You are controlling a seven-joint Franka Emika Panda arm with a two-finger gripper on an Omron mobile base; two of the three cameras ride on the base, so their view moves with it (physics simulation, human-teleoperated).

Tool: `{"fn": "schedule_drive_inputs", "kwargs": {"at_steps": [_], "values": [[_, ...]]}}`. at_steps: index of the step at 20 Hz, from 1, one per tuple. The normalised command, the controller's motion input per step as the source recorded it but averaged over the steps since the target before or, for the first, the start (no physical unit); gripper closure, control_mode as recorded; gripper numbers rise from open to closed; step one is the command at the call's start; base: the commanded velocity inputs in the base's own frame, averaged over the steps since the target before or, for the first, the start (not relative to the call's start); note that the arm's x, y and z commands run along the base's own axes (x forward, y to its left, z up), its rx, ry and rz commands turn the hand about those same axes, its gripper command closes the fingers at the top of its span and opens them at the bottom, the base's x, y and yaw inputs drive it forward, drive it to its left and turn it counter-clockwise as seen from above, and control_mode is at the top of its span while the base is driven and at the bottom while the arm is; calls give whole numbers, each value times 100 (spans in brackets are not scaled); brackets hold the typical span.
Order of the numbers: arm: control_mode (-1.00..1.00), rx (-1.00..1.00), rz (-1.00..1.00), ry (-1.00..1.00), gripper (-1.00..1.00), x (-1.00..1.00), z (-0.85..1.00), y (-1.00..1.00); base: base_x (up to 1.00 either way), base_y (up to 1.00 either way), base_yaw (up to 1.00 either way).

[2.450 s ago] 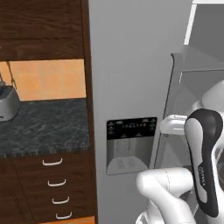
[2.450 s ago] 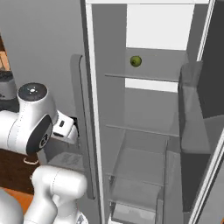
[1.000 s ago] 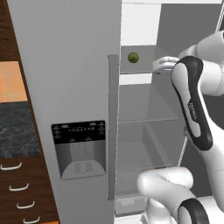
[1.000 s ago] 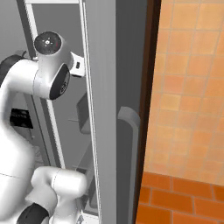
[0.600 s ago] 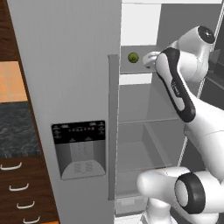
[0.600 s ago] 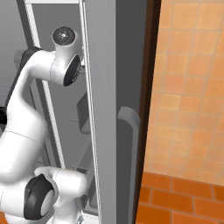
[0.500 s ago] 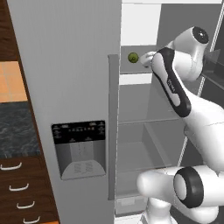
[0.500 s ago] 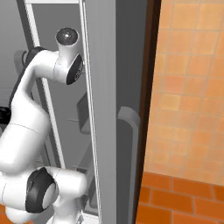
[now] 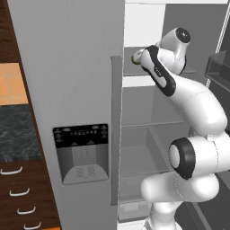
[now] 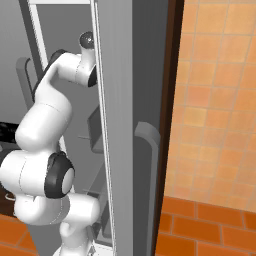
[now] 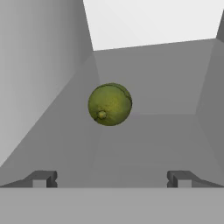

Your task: Place one lime and one chicken drumstick in each tupperware on the nearby counter, to pack two identical lunches.

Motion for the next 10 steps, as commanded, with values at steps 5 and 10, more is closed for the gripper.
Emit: {"fn": "schedule_drive_inputs", "kwargs": {"at_steps": [5,10], "values": [[-100,0,0,0,-100,84,0,14,0,0,0],[-100,-2,0,1,-100,66,-13,2,0,0,0]]}}
